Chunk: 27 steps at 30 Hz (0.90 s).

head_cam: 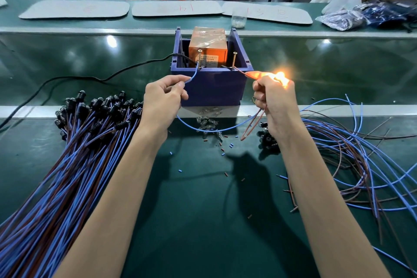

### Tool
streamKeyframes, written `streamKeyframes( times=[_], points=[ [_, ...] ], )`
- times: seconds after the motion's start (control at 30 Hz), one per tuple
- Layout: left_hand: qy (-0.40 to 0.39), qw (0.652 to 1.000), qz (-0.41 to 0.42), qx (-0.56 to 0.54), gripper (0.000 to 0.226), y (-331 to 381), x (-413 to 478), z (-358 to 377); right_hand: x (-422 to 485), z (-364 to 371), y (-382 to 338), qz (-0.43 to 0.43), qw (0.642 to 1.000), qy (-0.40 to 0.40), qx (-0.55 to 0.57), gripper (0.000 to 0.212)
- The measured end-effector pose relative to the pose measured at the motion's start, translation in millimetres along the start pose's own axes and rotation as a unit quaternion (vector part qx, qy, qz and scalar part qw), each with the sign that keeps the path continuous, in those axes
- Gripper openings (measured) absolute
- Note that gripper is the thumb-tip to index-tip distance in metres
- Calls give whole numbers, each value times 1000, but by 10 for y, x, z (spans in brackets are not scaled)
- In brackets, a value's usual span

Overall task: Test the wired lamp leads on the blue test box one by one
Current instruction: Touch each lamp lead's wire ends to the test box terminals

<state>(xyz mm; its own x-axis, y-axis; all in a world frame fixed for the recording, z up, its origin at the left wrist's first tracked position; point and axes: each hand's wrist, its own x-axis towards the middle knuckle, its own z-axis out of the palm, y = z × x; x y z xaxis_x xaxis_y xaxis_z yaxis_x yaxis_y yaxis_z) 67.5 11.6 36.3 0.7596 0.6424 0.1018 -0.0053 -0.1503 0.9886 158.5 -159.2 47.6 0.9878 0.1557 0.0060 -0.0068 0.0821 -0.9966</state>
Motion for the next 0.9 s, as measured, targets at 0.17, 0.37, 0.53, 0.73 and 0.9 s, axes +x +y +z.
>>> streamKeyframes(
  times=[0.17, 0.37, 0.53, 0.73, 0.9],
  points=[
    [0, 1000, 0, 1, 27, 5, -5, -2, -12, 4, -13, 0, 1000, -1, -4, 20],
    [0, 1000, -5, -2, 28, 15, -21, 4, -28, -1, -9, -3, 1000, 0, -10, 21],
    [3, 1000, -15, -16, 21, 30, -82, 101, -29, -2, -57, -6, 998, 14, -56, 17],
    [-6, 998, 1, -58, 22, 25, -388, 462, -62, -100, -137, -65, 962, 35, -262, 34],
    [-119, 986, -65, -95, 27, 11, -729, 871, -112, -222, -420, -152, 910, 18, -386, 36]
  ],
)
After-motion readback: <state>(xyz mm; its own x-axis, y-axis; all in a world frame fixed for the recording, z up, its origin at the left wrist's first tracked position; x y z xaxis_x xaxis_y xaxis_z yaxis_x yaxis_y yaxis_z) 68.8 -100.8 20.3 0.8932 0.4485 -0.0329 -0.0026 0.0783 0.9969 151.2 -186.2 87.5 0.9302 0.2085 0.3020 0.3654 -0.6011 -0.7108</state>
